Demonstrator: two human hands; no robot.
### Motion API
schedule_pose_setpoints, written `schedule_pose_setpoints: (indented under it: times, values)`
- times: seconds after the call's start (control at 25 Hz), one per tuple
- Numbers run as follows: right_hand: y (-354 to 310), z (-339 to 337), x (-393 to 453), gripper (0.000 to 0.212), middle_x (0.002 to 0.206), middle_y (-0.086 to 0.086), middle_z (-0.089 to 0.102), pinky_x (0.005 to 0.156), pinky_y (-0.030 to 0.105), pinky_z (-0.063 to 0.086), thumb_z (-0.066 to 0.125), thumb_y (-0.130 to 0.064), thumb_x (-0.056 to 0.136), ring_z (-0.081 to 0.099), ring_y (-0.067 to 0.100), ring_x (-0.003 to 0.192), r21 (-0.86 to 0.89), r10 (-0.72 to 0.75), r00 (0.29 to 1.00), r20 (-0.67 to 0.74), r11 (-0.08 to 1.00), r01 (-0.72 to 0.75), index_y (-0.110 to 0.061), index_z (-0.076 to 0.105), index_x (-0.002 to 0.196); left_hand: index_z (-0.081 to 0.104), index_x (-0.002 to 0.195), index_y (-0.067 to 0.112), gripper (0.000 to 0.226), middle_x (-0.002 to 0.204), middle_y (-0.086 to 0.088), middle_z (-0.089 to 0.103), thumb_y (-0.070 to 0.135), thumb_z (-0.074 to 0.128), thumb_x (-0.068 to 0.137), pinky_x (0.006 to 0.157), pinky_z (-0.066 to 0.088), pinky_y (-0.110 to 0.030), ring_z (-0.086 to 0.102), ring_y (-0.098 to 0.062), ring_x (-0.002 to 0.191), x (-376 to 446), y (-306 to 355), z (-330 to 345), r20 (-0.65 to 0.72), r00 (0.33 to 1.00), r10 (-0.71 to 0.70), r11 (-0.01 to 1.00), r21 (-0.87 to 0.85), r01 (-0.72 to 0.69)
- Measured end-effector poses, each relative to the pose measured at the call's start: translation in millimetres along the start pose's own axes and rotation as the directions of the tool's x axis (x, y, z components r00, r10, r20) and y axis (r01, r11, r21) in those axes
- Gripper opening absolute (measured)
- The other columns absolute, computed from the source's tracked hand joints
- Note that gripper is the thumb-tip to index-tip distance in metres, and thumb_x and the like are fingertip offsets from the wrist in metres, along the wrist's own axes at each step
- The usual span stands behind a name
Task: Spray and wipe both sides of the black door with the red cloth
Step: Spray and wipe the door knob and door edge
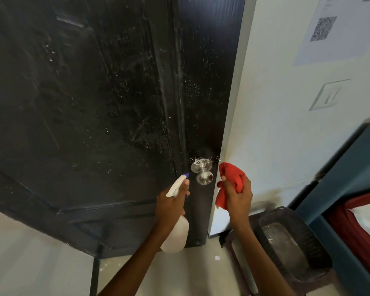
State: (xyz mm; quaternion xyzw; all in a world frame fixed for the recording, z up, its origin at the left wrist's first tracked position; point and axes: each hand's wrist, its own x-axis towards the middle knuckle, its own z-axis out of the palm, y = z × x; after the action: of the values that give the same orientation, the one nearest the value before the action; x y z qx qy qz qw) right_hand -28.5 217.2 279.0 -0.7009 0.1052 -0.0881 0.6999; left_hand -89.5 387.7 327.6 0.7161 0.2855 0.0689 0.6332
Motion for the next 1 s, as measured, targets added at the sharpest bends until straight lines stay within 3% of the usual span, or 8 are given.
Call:
schedule_pose_setpoints:
  times: [0.16,0.32,0.44,0.64,0.76,0.88,1.0]
  values:
    - [4.9,0.3,-19.1,0.070,0.130,-0.001,0.058,0.087,0.032,0.052,0.070,-0.059,0.076,0.061,0.019,0.112,-0.024,-0.041,0.999,0.002,0.999,0.041,-0.031,0.048,0.136,0.071,0.101,0.008,0.048,0.079,-0.005,0.070,0.054,0.069,0.086,0.044,0.045,-0.018,0.063,-0.014,0.060,11.1,-5.0,-2.9,0.024,0.998,-0.057,0.998,0.022,0.056]
    - [9.3,2.1,-22.0,0.084,0.132,0.001,0.058,0.090,0.041,0.057,0.067,-0.068,0.069,0.062,0.024,0.113,-0.019,-0.013,0.999,-0.043,1.000,0.012,-0.028,0.047,0.140,0.071,0.105,0.012,0.041,0.084,0.001,0.071,0.050,0.066,0.091,0.041,0.043,-0.014,0.061,-0.014,0.060,15.1,-3.2,-8.8,0.012,1.000,-0.029,0.998,0.063,0.028]
    - [10.5,5.0,-22.6,0.081,0.133,-0.002,0.058,0.094,0.055,0.058,0.070,-0.068,0.072,0.062,0.025,0.115,-0.022,0.000,0.998,-0.055,1.000,-0.002,-0.033,0.045,0.141,0.073,0.102,0.010,0.045,0.084,-0.003,0.073,0.053,0.065,0.091,0.044,0.044,-0.019,0.061,-0.014,0.057,19.3,2.5,-10.3,0.000,1.000,-0.014,0.998,0.067,0.014]
    - [2.0,12.4,-21.8,0.072,0.134,-0.005,0.053,0.094,0.047,0.058,0.066,-0.063,0.078,0.060,0.020,0.117,-0.015,-0.059,0.998,-0.031,0.998,0.059,-0.036,0.042,0.140,0.072,0.101,0.016,0.050,0.094,-0.005,0.074,0.064,0.062,0.087,0.049,0.050,-0.024,0.071,-0.023,0.076,24.8,7.3,-7.2,-0.003,1.000,-0.019,0.995,0.101,0.019]
    - [-4.6,19.0,-24.1,0.065,0.134,-0.004,0.048,0.090,0.036,0.056,0.063,-0.058,0.081,0.058,0.016,0.116,0.016,-0.085,0.996,-0.021,0.996,0.086,-0.038,0.037,0.137,0.073,0.095,0.015,0.049,0.087,-0.003,0.074,0.062,0.062,0.089,0.047,0.048,-0.024,0.068,-0.020,0.069,26.0,5.5,-7.8,0.031,0.999,-0.021,0.992,0.128,0.017]
    - [-6.7,22.7,-18.8,0.050,0.135,-0.003,0.046,0.095,0.042,0.056,0.060,-0.047,0.090,0.057,0.019,0.118,0.044,-0.089,0.995,-0.039,0.995,0.090,-0.047,0.035,0.133,0.073,0.091,0.008,0.056,0.077,-0.006,0.071,0.064,0.064,0.086,0.045,0.045,-0.025,0.061,-0.019,0.056,25.3,4.4,-5.8,0.069,0.997,-0.032,0.989,0.147,0.022]
    - [-4.5,17.9,-14.2,0.043,0.136,-0.001,0.049,0.099,0.051,0.056,0.060,-0.053,0.088,0.060,0.025,0.118,0.082,-0.056,0.995,-0.077,0.995,0.063,-0.065,0.036,0.122,0.072,0.091,0.015,0.044,0.081,0.000,0.072,0.058,0.064,0.090,0.048,0.050,-0.026,0.065,-0.020,0.059,26.1,5.7,-1.8,0.119,0.993,0.002,0.983,0.184,-0.024]
